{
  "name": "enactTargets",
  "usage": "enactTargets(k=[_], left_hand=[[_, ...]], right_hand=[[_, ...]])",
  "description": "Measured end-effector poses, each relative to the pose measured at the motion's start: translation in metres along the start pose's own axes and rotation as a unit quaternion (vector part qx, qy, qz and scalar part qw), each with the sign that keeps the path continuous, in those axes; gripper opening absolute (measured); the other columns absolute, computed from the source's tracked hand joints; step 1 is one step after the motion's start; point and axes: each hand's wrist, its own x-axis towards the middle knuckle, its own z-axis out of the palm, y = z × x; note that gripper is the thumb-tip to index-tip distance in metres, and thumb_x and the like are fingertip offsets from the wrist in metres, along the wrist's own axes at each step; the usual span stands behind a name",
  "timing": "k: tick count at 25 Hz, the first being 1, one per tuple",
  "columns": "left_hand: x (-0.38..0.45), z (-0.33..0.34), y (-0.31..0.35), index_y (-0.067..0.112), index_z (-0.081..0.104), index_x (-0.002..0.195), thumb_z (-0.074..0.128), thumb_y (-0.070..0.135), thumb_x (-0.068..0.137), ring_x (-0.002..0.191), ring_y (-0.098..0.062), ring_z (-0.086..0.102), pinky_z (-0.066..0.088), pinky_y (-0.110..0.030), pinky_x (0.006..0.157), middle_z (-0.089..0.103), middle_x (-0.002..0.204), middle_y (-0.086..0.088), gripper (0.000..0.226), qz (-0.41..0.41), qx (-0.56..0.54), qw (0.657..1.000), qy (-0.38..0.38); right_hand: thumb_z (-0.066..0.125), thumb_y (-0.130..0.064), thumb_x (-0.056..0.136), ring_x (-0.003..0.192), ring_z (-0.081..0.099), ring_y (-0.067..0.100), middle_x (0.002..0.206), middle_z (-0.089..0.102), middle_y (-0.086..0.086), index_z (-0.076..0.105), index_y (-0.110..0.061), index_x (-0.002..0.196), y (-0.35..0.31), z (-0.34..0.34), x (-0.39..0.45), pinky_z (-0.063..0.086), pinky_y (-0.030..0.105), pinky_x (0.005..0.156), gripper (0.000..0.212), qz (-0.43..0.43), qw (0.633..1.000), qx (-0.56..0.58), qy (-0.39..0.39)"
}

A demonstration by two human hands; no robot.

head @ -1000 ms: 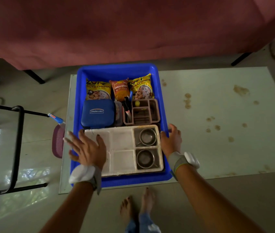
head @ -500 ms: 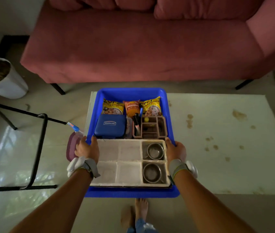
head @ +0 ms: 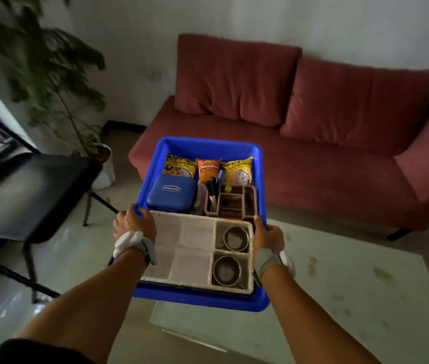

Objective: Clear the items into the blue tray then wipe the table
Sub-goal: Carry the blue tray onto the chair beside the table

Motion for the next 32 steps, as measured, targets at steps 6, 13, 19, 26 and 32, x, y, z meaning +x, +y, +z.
enactTargets(k=[6,13,19,26,32], left_hand=[[0.123,-0.124,-0.017,0.015,0.062,0.114,0.044,0.03,0.091,0.113,-0.039,0.047,0.04,-0.047,0.091,0.056,0.116,-0.019,0.032,0.041,0.001,0.998,0.049],[0.294,-0.24,-0.099,0.003,0.064,0.101,0.047,0.014,0.089,0.103,-0.042,0.052,0.037,-0.041,0.084,0.063,0.102,-0.026,0.023,0.086,0.065,0.994,-0.025],[0.384,-0.266,-0.165,0.013,0.068,0.106,0.052,0.026,0.085,0.104,-0.042,0.056,0.044,-0.042,0.092,0.067,0.105,-0.021,0.029,0.029,0.04,0.992,-0.114],[0.434,-0.261,-0.196,0.009,0.066,0.105,0.053,0.043,0.075,0.106,-0.042,0.053,0.039,-0.037,0.091,0.064,0.109,-0.025,0.048,-0.013,0.011,0.989,-0.149],[0.467,-0.246,-0.223,0.004,0.064,0.104,0.056,0.026,0.091,0.108,-0.044,0.05,0.034,-0.036,0.091,0.062,0.111,-0.024,0.027,0.011,0.052,0.991,-0.122]], right_hand=[[0.057,-0.049,0.088,0.101,0.061,0.039,0.111,0.066,0.024,0.066,0.003,0.106,-0.084,0.126,-0.084,0.045,0.037,0.08,0.056,-0.069,0.997,0.016,0.005],[0.06,-0.039,0.089,0.103,0.06,0.042,0.114,0.064,0.028,0.063,0.009,0.107,-0.128,0.278,-0.212,0.046,0.041,0.085,0.051,-0.038,0.998,0.04,-0.01],[0.06,-0.042,0.088,0.091,0.064,0.042,0.101,0.067,0.03,0.068,0.009,0.097,-0.128,0.374,-0.271,0.048,0.042,0.075,0.052,-0.005,1.0,0.001,-0.03],[0.057,-0.037,0.09,0.092,0.064,0.042,0.1,0.068,0.028,0.069,0.006,0.097,-0.12,0.427,-0.3,0.05,0.041,0.077,0.045,0.042,0.998,0.0,-0.045],[0.057,-0.036,0.09,0.091,0.065,0.041,0.099,0.07,0.026,0.07,0.004,0.096,-0.126,0.457,-0.305,0.053,0.042,0.078,0.043,0.048,0.998,-0.003,-0.043]])
